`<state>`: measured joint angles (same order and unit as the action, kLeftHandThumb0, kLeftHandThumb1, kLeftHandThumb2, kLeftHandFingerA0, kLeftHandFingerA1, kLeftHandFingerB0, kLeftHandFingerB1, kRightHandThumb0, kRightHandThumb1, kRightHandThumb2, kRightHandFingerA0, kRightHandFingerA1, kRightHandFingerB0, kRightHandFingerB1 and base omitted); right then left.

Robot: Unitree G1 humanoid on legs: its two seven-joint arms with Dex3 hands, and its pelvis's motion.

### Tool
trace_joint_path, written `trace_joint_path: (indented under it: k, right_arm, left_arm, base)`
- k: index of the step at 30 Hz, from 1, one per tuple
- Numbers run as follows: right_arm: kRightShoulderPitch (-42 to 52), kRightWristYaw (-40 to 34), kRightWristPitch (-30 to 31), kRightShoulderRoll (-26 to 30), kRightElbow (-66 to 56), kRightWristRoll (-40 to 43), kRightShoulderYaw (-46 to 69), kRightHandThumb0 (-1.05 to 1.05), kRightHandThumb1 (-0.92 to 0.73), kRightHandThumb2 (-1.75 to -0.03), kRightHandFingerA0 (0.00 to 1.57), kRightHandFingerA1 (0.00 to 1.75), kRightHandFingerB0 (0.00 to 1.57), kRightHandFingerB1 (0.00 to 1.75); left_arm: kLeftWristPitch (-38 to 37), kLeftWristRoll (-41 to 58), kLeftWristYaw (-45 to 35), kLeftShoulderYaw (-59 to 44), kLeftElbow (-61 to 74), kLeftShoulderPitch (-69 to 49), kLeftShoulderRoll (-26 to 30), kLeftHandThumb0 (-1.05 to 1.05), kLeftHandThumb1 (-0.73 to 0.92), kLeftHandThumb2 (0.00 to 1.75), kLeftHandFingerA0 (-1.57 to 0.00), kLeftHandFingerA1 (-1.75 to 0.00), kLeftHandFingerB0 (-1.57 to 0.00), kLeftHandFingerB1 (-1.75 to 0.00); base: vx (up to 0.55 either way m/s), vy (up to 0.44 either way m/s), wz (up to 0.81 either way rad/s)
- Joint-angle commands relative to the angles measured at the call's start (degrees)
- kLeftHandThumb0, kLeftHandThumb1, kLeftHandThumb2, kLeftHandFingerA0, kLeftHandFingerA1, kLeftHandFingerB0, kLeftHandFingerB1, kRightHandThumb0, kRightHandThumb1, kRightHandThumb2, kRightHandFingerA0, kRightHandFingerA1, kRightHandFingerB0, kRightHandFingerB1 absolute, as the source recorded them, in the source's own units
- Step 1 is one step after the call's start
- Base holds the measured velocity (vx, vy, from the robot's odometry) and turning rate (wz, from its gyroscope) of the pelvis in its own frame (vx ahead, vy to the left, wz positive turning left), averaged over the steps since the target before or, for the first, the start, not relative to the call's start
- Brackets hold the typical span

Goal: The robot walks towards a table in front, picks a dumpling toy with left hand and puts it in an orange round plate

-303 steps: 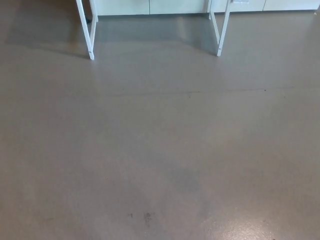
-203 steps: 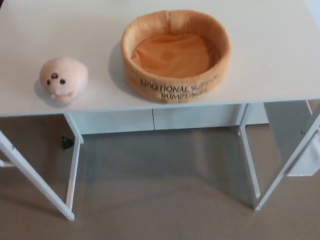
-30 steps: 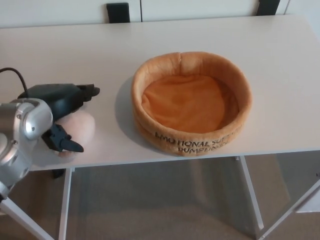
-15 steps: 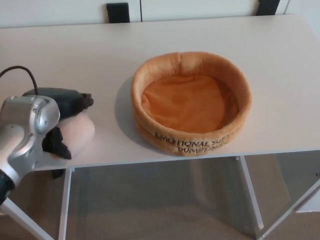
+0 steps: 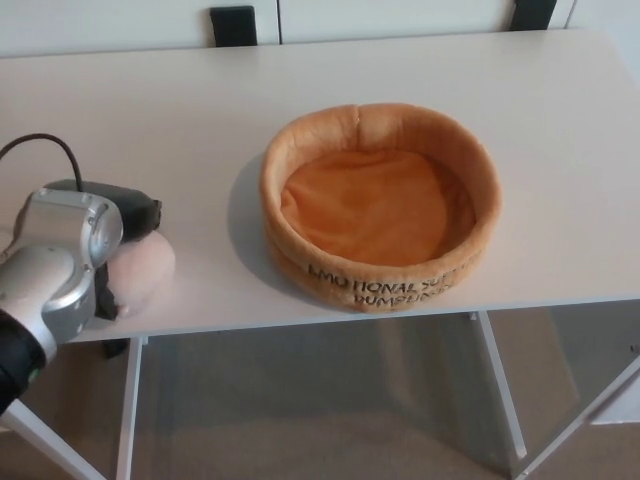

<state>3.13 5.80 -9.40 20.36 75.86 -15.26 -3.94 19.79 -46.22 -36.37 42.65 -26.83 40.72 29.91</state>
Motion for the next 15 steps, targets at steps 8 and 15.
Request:
trace_joint_path:
  k: [8,15]
  right_arm:
    - [-0.7,1.0,0.2,0.8,-0.4,1.0,0.8,-0.39,-0.67,-0.60,0.56,0.43,0.44,0.37]
    - [-0.9,1.0,0.3,1.0,-0.2,1.3,1.3,-0.40,-0.68,-0.60,0.55,0.44,0.47,0.38]
  left_arm:
    - [-10.4,2.2,23.5,-7.5,-1.0,-8.7,-4.0,-0.33,0.81,0.68,-0.81,-1.48,-0.69,-0.56]
    - [-17.8,10.7,31.7,-19.0,-0.3,-10.7,-7.7,-0.41,0.63,0.93,-1.03,-1.37,-0.74,-1.20]
  base:
    - [0.00,0.000,0.00]
    - [0.00,0.000,0.00]
